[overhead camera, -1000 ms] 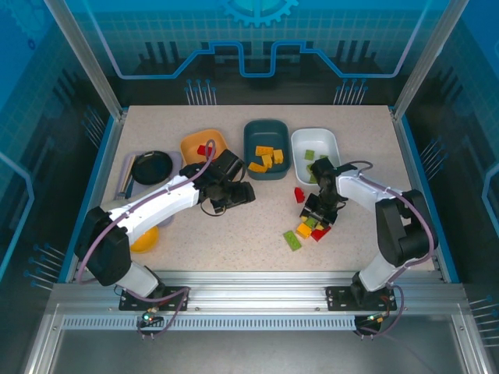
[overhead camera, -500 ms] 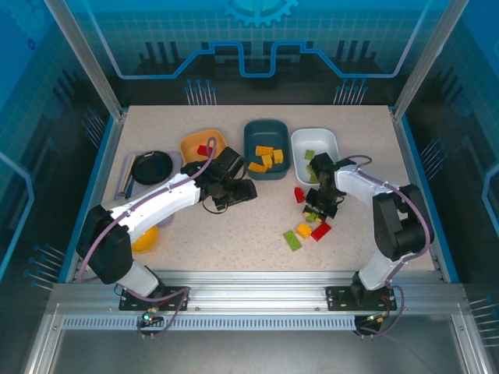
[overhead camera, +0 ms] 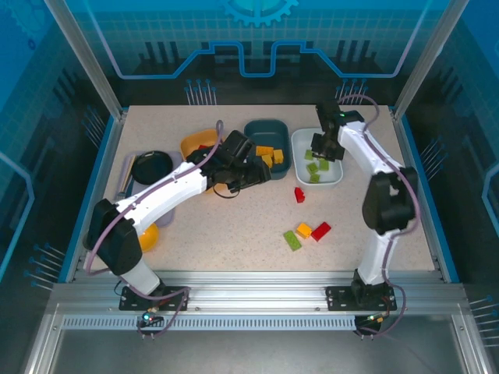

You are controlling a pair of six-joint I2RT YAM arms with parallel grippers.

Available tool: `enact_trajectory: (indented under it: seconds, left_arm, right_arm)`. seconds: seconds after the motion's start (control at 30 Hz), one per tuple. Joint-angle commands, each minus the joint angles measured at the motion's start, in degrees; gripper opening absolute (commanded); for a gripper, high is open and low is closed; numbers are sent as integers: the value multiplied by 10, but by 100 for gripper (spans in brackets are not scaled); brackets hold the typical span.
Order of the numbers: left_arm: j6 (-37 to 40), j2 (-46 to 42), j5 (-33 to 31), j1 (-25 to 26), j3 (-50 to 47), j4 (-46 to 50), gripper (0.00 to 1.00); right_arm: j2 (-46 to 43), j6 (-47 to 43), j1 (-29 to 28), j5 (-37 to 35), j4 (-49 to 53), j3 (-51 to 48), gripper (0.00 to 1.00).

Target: Sort the legos into containers by color

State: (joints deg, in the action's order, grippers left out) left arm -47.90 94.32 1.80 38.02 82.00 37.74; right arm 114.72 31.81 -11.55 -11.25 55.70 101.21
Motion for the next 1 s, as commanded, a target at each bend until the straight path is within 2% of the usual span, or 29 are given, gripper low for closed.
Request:
enact_trajectory:
  seconds: [0.0, 0.13, 0.47, 0.6, 0.77, 0.87, 0.97]
  left_arm:
    - [-1, 34, 51, 4, 24, 2, 72]
    - [-21, 60, 87, 5, 28, -5, 71]
    - [-26, 58, 83, 12, 16, -5, 70]
    - [-28, 60, 82, 12, 18, -2, 70]
    - [-23, 74, 96, 13, 32, 1, 70]
    - [3, 95, 114, 20, 58, 2, 70]
    - [75, 143, 126, 44, 126, 37, 70]
  right_arm:
    - [89, -52, 12, -31, 59, 72, 10]
    - [150, -69, 14, -30, 69, 142, 10]
    - [191, -76, 23, -11, 72, 192, 11]
    - [213, -73, 22, 0, 87, 210, 14]
    - [190, -65, 20, 7, 90, 199, 45]
    - [136, -64, 16, 6, 81, 184, 55]
    - [58, -55, 13, 12, 60, 135, 60]
